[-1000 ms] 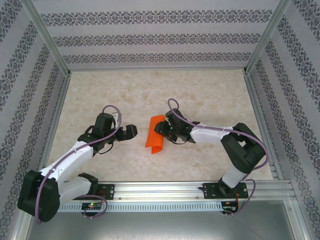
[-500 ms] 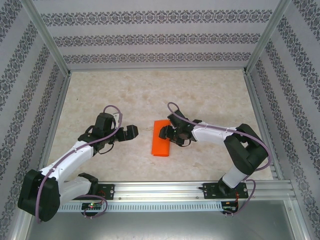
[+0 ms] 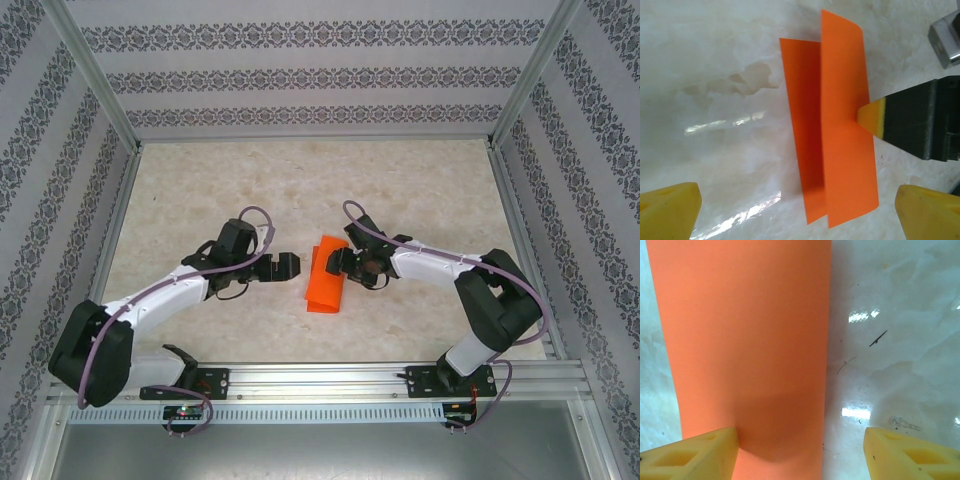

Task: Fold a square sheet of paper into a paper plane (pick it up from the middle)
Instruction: Fold the square sheet of paper in half at the center of the table, then hold the square sheet of paper at the center of the table.

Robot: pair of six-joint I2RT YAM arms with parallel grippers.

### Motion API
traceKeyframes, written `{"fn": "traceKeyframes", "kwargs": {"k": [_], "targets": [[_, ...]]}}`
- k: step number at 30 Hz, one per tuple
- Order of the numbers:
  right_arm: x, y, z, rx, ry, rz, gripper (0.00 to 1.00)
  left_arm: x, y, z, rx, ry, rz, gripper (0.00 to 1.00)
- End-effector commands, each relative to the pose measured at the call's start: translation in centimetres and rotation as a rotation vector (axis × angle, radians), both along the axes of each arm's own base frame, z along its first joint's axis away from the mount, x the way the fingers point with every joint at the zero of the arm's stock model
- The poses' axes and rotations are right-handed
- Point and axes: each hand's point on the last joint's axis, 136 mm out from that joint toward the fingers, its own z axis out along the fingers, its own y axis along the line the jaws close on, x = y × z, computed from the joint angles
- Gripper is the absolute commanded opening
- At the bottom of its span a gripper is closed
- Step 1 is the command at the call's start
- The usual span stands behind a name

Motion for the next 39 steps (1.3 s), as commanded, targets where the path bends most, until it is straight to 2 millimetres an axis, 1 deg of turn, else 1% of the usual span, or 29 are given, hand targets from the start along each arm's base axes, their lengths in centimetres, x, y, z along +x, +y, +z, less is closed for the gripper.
{"fn": "traceKeyframes", "kwargs": {"k": [1,7,12,15,22,26,35,39], "targets": [[-0.1,0.5,-0.5,0.001,0.014,0.041,0.68,1.3,-1.6,1.7,-0.028,-0.06,-0.011,1.0],[-0.5,0.6,-1.1,-0.019,0.042,0.072,0.71,1.3,-2.5,1.5,-0.02,-0.062,-0.026,1.0],[-0.6,1.3,-1.3,-0.013,0.051,0.088,0.73,1.4,-2.8,1.4,-0.018,-0.062,-0.023,1.0],[-0.7,1.2,-1.6,-0.033,0.062,0.092,0.75,1.5,-2.5,1.4,-0.008,-0.063,-0.012,1.0],[-1.4,0.7,-2.7,-0.136,0.111,0.135,0.76,1.5,-1.9,1.4,0.009,-0.073,0.012,1.0],[-1.6,0.7,-3.4,-0.152,0.13,0.142,0.76,1.5,-1.9,1.3,0.009,-0.072,0.015,1.0],[-1.7,0.4,-4.0,-0.178,0.153,0.114,0.77,1.5,-1.8,1.2,0.01,-0.068,0.02,1.0],[-2.0,-0.2,-4.6,-0.211,0.173,0.097,0.77,1.5,-1.8,1.1,0.009,-0.062,0.026,1.0]]}}
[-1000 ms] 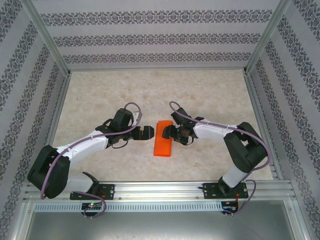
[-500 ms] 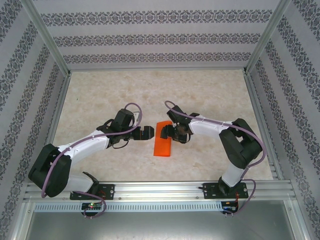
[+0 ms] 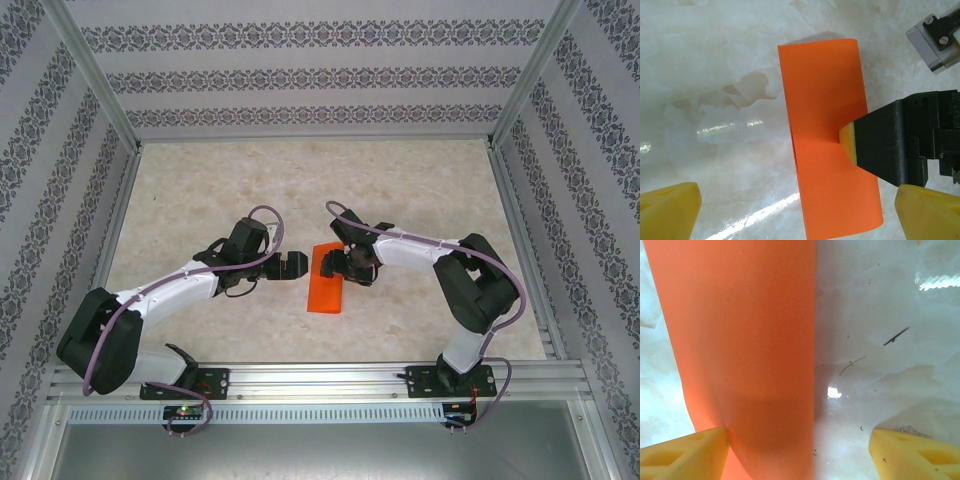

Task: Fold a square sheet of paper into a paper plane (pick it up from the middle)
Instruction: Hold the square sheet of paper at the center of the table.

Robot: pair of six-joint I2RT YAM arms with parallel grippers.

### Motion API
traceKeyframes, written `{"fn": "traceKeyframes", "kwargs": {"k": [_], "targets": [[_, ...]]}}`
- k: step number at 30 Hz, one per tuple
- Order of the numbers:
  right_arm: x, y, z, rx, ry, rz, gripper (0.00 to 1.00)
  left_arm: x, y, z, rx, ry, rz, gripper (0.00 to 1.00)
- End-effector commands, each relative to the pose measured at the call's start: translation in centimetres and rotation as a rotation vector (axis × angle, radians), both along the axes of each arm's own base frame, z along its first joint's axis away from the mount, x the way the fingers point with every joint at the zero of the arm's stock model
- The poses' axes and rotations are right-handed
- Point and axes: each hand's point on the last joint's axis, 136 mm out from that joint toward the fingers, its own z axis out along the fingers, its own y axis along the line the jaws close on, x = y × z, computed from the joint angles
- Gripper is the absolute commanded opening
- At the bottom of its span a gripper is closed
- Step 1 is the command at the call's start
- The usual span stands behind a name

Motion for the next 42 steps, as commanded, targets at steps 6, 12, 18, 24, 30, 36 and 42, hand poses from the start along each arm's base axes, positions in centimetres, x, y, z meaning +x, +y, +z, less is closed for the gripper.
{"fn": "traceKeyframes", "kwargs": {"k": [6,12,18,24,30,36,42], "targets": [[-1.7,-1.3,-3.3,-0.102,0.068,-0.011,0.77,0.9,-0.7,1.2,-0.029,-0.022,0.032,0.92],[-1.9,-1.8,-3.7,-0.131,0.076,-0.012,0.77,1.4,-1.5,1.1,-0.076,0.016,0.063,0.6],[-2.0,-2.0,-4.1,-0.145,0.085,-0.026,0.77,1.6,-3.1,0.0,-0.11,0.093,0.054,0.18],[-2.3,-2.2,-4.5,-0.175,0.095,-0.022,0.77,2.1,-3.7,-1.2,-0.097,0.143,0.084,0.11],[-2.2,-2.7,-4.5,-0.201,0.095,-0.02,0.77,2.3,-4.7,-1.9,-0.099,0.172,0.071,0.06],[-1.8,-2.3,-3.9,-0.169,0.079,-0.01,0.75,2.3,-4.6,-2.4,-0.078,0.181,0.071,0.06],[-1.9,-2.4,-4.3,-0.182,0.091,-0.003,0.75,2.2,-4.4,-2.6,-0.067,0.181,0.079,0.07]]}}
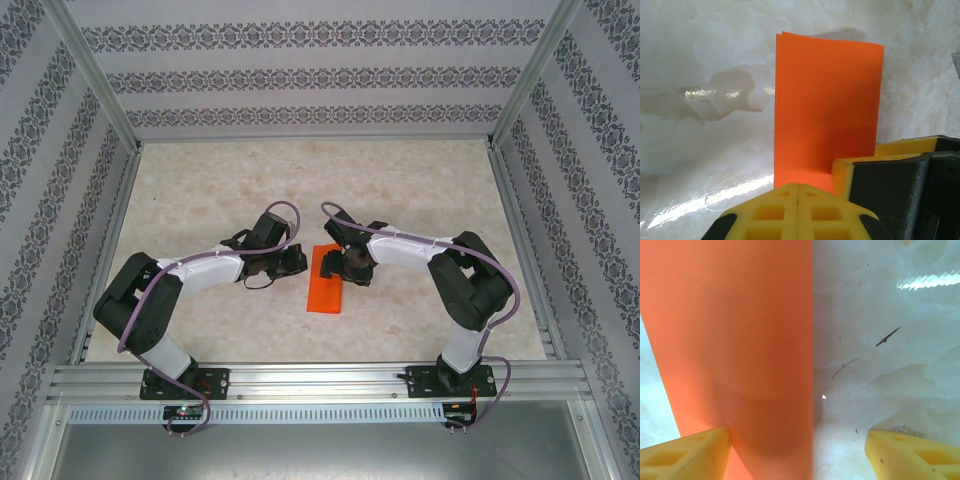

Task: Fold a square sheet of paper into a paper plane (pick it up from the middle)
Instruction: Hold the square sheet of paper at the center of the table.

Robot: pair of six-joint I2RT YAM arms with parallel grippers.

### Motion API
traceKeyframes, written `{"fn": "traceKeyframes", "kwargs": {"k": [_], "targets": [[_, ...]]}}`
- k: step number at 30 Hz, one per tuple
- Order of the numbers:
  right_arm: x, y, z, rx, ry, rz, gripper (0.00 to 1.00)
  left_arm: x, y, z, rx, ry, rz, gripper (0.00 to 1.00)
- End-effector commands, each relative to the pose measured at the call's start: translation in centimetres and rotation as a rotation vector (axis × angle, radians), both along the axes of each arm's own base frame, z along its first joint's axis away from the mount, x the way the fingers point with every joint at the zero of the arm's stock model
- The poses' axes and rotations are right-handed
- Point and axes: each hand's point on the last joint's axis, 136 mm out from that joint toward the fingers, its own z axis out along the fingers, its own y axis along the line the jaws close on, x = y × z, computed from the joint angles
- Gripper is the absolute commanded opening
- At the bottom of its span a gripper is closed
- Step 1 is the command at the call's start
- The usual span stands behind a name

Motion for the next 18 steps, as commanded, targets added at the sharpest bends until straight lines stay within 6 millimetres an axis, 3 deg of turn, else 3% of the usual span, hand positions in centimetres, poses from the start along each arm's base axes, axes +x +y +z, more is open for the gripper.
{"fn": "traceKeyframes", "kwargs": {"k": [1,18], "targets": [[-2.09,-2.22,-4.02,-0.115,0.093,0.014,0.75,0.37,-0.75,0.73,-0.016,-0.018,0.001,0.07],[-2.48,-2.13,-4.57,-0.129,0.101,0.003,0.73,1.05,0.06,1.48,0.008,-0.051,0.054,0.09]]}}
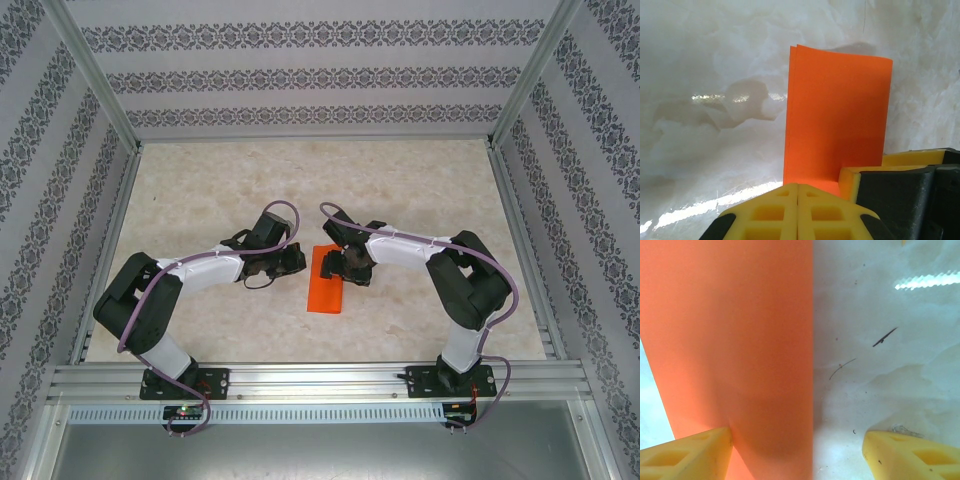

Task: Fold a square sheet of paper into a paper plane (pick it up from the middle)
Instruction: Hold the square sheet of paper at the center of the table.

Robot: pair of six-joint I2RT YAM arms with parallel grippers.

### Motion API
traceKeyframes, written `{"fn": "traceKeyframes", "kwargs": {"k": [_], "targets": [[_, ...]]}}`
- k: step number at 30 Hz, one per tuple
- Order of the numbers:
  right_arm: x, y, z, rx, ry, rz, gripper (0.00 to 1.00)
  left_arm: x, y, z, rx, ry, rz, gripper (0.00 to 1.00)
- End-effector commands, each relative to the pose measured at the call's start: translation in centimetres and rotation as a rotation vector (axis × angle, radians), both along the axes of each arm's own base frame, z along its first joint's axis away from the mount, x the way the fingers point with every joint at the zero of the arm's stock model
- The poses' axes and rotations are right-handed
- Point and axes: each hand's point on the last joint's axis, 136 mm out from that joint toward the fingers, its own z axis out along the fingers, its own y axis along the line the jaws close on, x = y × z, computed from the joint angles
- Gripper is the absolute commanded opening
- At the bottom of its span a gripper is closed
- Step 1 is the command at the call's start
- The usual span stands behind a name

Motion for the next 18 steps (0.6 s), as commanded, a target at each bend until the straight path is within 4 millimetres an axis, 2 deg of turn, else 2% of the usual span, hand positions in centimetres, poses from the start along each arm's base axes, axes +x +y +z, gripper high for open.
{"fn": "traceKeyframes", "kwargs": {"k": [1,5,11,14,18], "targets": [[-2.5,-1.6,-4.4,-0.084,0.097,0.007,0.73,0.5,-0.4,1.7,-0.015,-0.043,0.014,0.09],[-2.3,-1.5,-4.2,-0.07,0.087,-0.007,0.73,0.5,-0.5,2.1,-0.027,-0.057,0.01,0.11],[-2.4,-1.8,-4.6,-0.098,0.1,0.005,0.73,0.3,-2.0,1.9,-0.081,-0.027,-0.044,0.13],[-2.6,-1.9,-4.8,-0.107,0.109,0.002,0.74,0.4,-1.8,1.4,-0.067,-0.015,-0.028,0.12],[-2.6,-0.8,-4.7,-0.035,0.105,0.002,0.76,0.4,-1.1,1.4,-0.046,-0.025,0.009,0.13]]}}
